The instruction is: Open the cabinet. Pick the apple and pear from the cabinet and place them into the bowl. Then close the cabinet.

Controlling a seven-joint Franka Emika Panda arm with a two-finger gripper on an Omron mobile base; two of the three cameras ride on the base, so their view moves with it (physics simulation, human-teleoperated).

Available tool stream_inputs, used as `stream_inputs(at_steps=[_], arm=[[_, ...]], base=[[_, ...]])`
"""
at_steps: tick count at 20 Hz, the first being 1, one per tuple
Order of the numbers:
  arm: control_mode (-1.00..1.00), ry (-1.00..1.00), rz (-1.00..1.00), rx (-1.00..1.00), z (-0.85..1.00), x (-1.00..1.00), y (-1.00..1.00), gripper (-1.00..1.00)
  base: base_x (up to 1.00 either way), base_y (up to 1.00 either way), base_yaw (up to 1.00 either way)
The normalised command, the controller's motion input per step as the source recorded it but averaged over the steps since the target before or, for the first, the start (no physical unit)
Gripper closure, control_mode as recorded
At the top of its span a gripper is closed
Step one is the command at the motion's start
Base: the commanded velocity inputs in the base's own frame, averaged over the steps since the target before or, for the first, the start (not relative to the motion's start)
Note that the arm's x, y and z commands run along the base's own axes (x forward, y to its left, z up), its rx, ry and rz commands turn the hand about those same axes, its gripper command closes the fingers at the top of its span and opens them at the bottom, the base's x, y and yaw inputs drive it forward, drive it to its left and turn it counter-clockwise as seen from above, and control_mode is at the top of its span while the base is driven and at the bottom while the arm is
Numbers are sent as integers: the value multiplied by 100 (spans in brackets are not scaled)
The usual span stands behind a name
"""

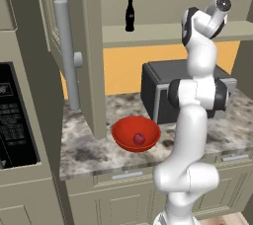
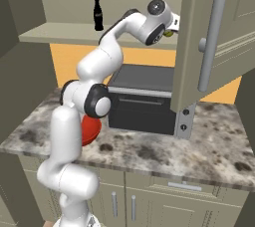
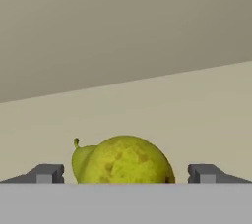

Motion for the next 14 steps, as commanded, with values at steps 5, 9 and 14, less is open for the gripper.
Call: stream_inputs(at_steps=[5, 9, 14], arm=[[-100, 0, 0, 0, -15, 10, 0, 100], [-100, 0, 0, 0, -28, 4, 0, 100], [-100, 1, 0, 0, -13, 6, 0, 100]], base=[[0, 0, 0], [0, 0, 0], [0, 0, 0]])
